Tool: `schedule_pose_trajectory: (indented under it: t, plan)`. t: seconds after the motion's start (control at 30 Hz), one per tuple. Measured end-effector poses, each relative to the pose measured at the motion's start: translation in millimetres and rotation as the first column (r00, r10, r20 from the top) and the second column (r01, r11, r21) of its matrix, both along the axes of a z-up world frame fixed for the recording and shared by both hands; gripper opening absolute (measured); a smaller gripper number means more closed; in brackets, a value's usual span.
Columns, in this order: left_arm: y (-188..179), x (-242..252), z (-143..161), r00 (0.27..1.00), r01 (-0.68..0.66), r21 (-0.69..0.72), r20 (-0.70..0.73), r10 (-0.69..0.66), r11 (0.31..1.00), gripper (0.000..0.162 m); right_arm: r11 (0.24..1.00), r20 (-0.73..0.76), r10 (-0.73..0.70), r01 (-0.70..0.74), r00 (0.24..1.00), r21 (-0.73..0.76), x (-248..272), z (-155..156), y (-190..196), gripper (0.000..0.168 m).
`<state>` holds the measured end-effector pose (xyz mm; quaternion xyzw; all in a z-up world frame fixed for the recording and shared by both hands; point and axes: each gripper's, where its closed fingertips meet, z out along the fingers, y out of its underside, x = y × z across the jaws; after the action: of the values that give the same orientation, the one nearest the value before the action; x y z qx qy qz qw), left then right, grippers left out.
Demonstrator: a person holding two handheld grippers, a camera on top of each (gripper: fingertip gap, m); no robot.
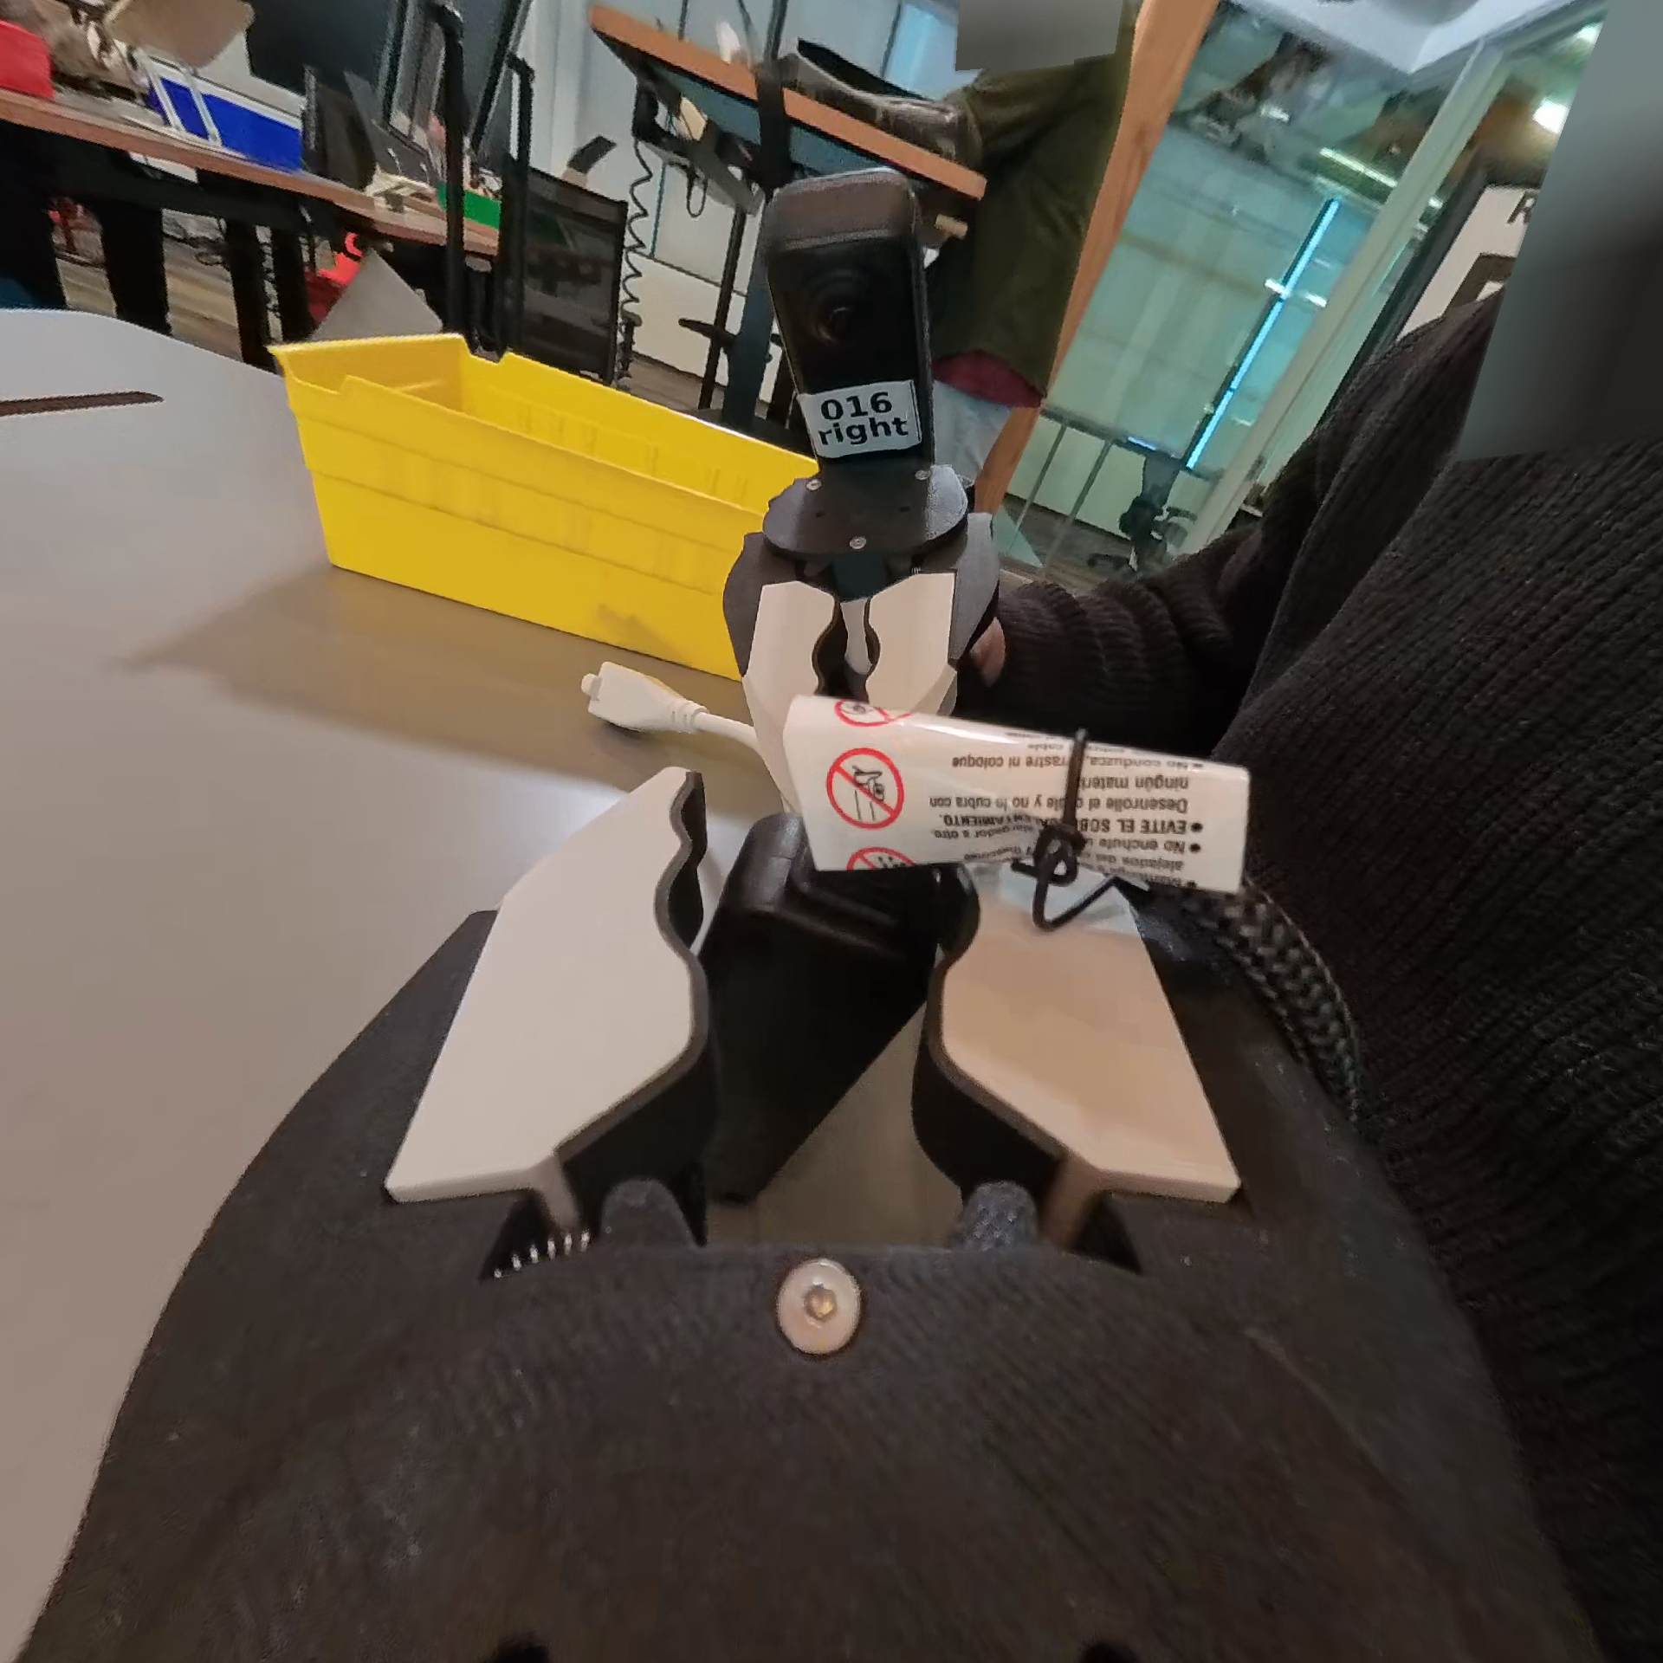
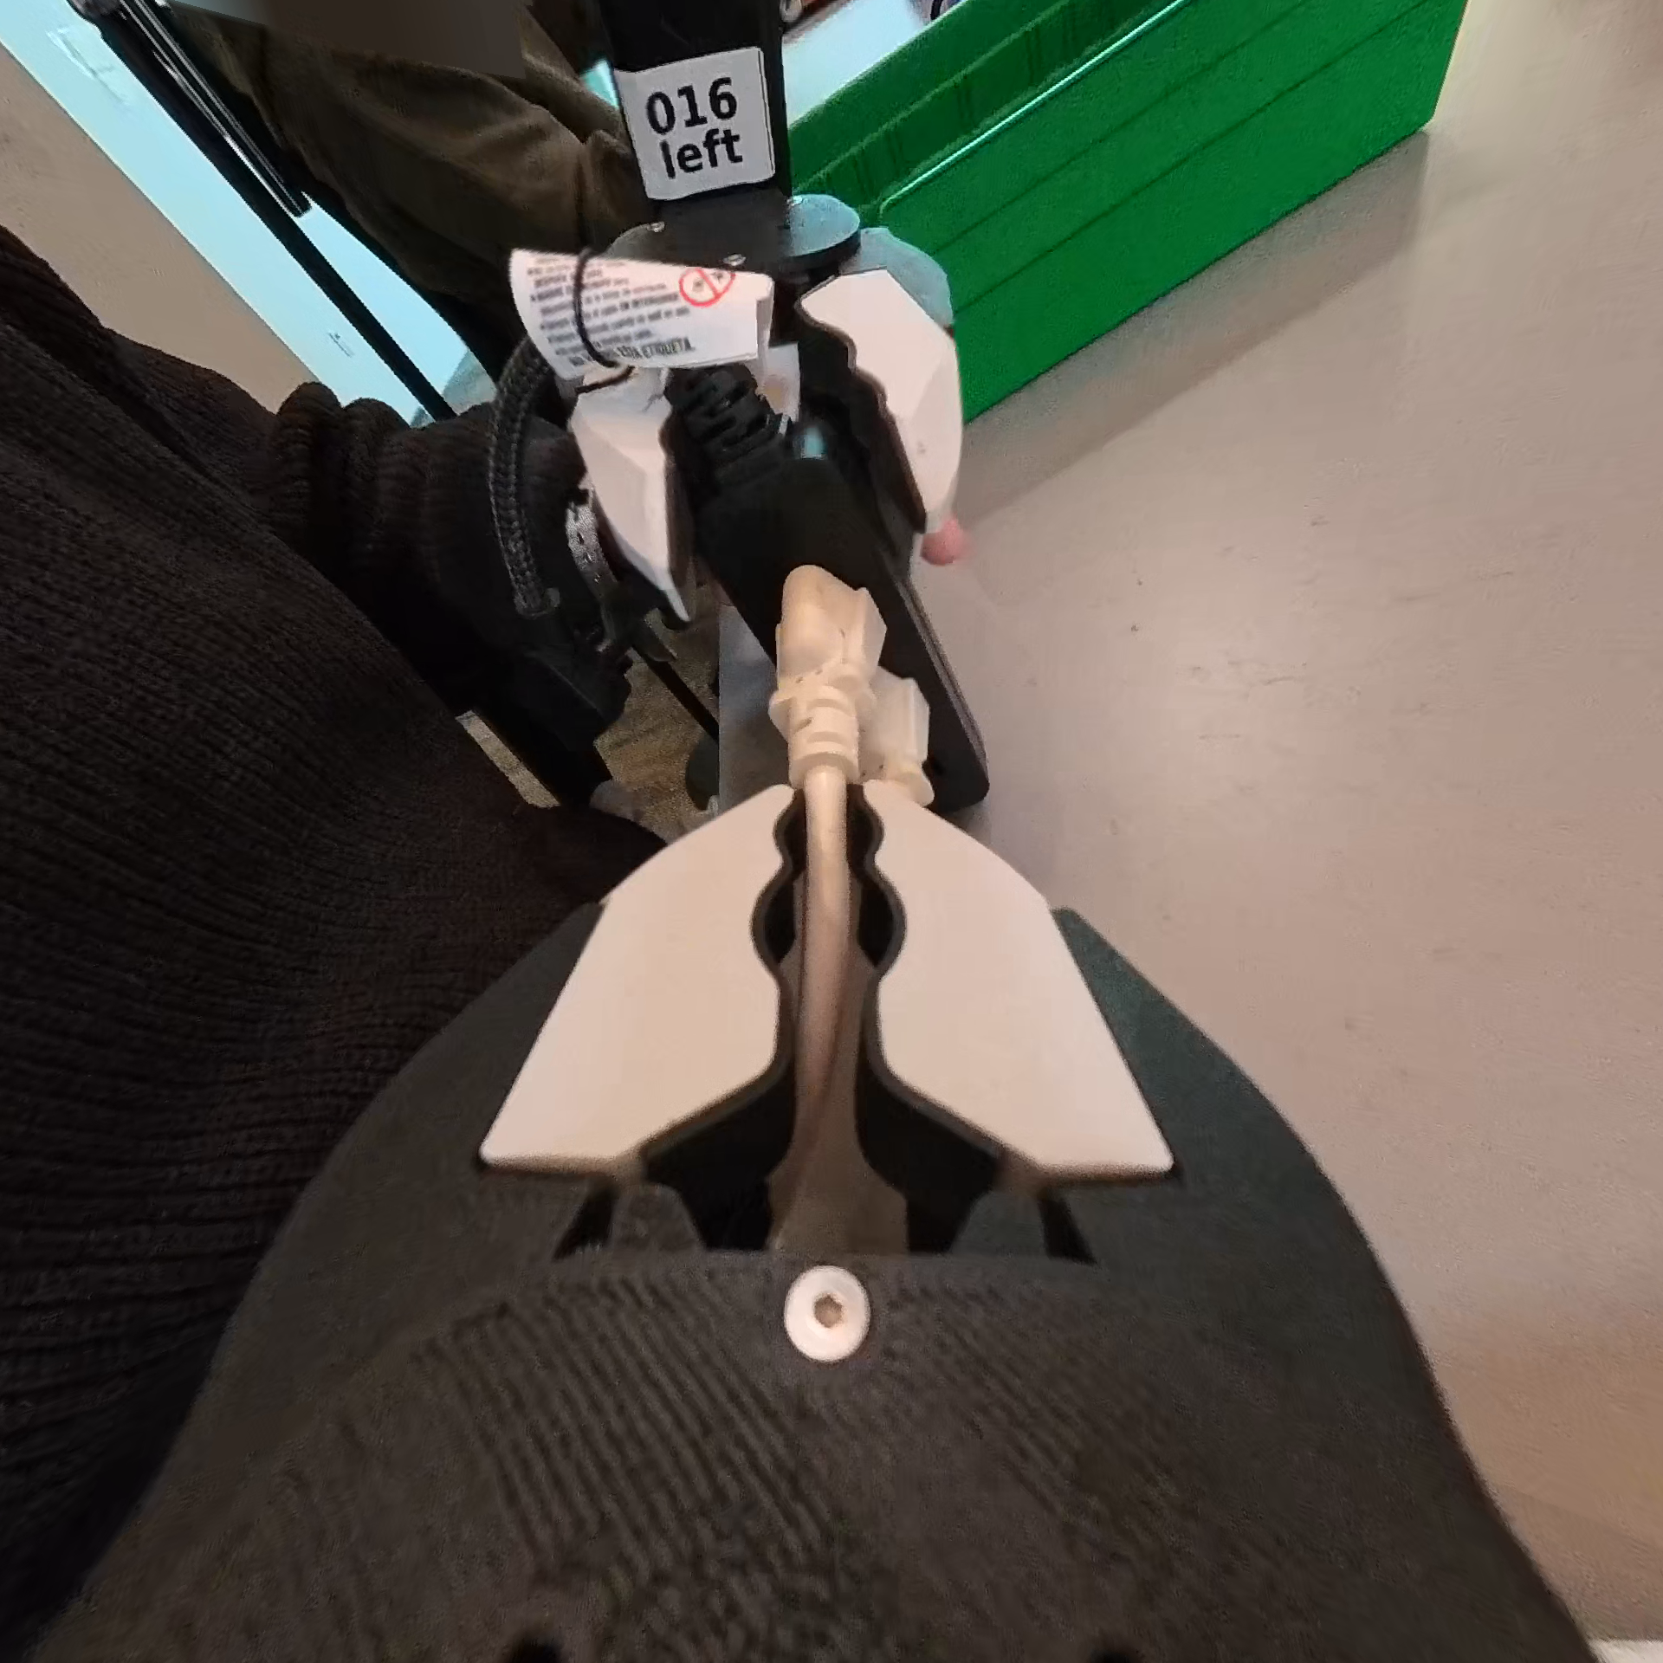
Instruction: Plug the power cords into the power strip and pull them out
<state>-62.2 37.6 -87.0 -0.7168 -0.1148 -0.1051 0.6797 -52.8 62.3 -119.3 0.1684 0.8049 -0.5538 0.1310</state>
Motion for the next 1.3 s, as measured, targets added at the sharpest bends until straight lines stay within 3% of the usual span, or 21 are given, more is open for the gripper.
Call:
schedule_pose_trajectory:
  t: [0.43, 1.3]
  plan:
    - [-6.6, -12.8, 5.9, 0.998, -0.052, 0.057, 0.031, 0.051, 0.997, 0.057, 0.989, 0.089, -0.054, 0.066, 0.995, -0.136, -12.4, 20.7, 8.1, 0.009]
    - [-11.8, -25.2, 1.1, 0.993, -0.113, 0.044, 0.034, 0.112, 0.993, 0.062, 0.978, 0.123, -0.119, 0.138, 0.985, -0.156, -24.6, 22.1, 14.6, 0.009]
